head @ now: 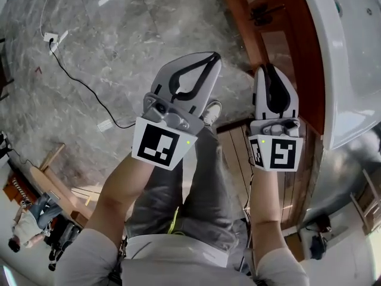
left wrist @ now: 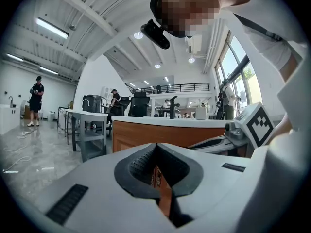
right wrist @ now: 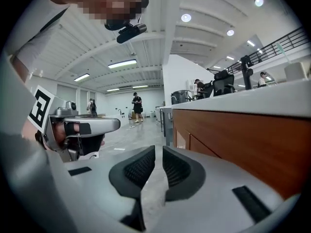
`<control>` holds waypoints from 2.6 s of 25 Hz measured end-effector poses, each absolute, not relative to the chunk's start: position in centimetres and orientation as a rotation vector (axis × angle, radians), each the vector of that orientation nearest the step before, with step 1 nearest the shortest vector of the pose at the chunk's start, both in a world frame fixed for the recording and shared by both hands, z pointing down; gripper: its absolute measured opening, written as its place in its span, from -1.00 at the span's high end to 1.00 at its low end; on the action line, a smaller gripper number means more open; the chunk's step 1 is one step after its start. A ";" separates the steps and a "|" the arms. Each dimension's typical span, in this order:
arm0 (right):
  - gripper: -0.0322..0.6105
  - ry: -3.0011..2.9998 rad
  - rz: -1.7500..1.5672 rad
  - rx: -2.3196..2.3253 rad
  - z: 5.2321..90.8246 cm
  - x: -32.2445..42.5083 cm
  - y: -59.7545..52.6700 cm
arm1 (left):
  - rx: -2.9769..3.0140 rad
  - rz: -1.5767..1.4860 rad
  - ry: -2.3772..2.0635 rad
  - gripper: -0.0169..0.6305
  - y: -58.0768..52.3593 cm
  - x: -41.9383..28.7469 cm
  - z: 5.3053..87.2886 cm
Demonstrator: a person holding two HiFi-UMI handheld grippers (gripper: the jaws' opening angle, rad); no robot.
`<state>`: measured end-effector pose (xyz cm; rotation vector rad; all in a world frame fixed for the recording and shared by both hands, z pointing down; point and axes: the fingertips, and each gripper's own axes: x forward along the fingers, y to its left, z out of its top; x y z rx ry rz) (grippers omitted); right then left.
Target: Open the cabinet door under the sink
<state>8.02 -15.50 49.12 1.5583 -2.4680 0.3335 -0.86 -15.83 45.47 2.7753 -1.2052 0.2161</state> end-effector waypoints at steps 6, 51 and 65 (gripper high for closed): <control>0.79 -2.467 0.313 1.605 52.3 8.3 -17.5 | 2.804 0.191 -1.206 0.90 -17.4 -0.3 48.9; 0.59 -2.110 0.174 1.858 69.1 11.3 -27.4 | 2.859 0.155 -1.162 0.90 -22.3 0.6 64.7; 0.72 -2.086 0.099 1.846 69.5 11.2 -27.6 | 2.847 0.134 -1.182 0.90 -22.9 -0.2 66.1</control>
